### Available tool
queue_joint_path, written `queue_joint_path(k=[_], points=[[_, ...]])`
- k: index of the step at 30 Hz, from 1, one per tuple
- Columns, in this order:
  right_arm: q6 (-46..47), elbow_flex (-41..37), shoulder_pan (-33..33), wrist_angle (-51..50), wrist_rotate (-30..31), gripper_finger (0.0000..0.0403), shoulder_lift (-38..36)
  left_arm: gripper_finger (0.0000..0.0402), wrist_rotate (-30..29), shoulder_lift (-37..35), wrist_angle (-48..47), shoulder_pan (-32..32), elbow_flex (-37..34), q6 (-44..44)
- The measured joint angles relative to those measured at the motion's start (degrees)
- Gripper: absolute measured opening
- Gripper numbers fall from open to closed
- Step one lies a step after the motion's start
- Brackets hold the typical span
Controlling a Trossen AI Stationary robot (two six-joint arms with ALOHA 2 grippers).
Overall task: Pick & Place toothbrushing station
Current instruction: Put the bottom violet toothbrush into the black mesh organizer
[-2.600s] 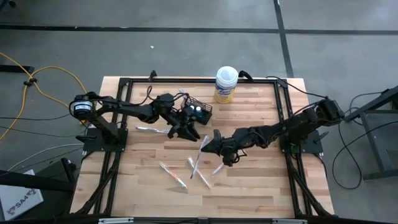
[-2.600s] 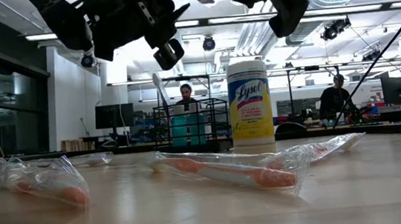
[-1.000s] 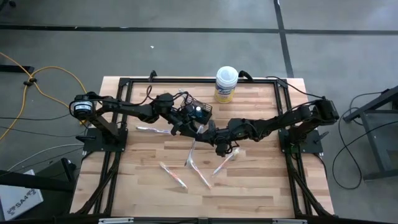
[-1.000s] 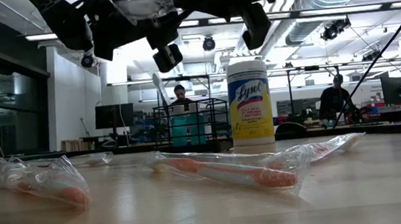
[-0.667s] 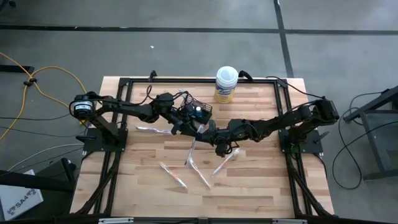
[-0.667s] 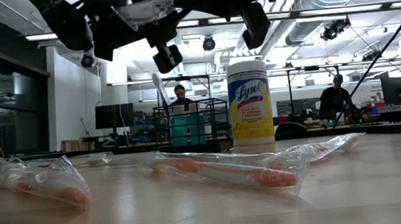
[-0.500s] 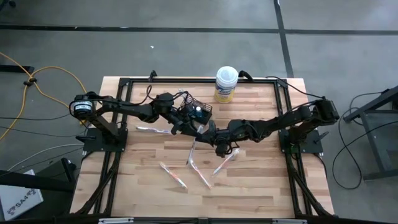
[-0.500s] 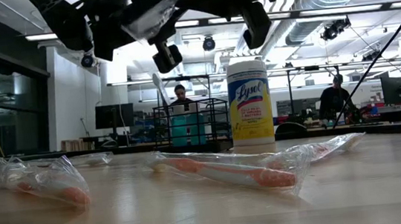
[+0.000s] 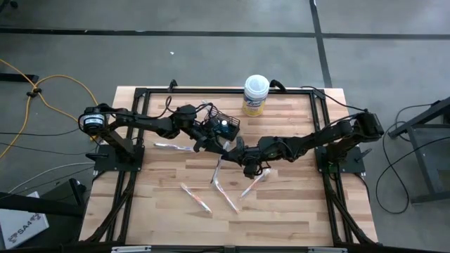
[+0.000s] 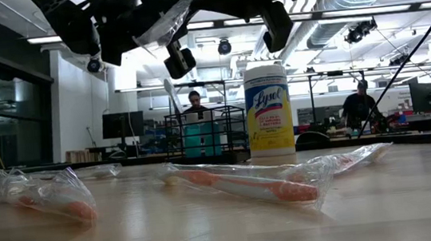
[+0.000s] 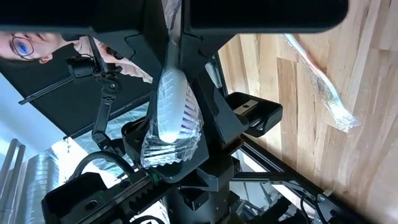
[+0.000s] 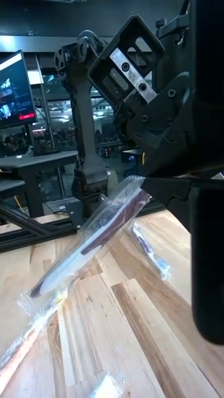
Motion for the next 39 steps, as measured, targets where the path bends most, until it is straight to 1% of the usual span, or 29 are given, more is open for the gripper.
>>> queue_joint_path(k=[31, 36, 39], points=[[0.14, 0.00, -0.11, -1.33, -2.88, 0.0003, -0.02, 0.0007, 0.50, 0.00, -0.01, -0.07, 0.00, 0.16], [3.00, 0.00, -0.07, -1.21, -2.85, 0.0016, -0.02, 0.0007, 0.74, 0.00, 0.08, -0.07, 0.00, 0.16], [3.03, -0.03, 0.18, -0.87, -2.76, 0.0022, -0.02, 0.0010, 0.80, 0.00, 0.12, -0.02, -0.01, 0.14]])
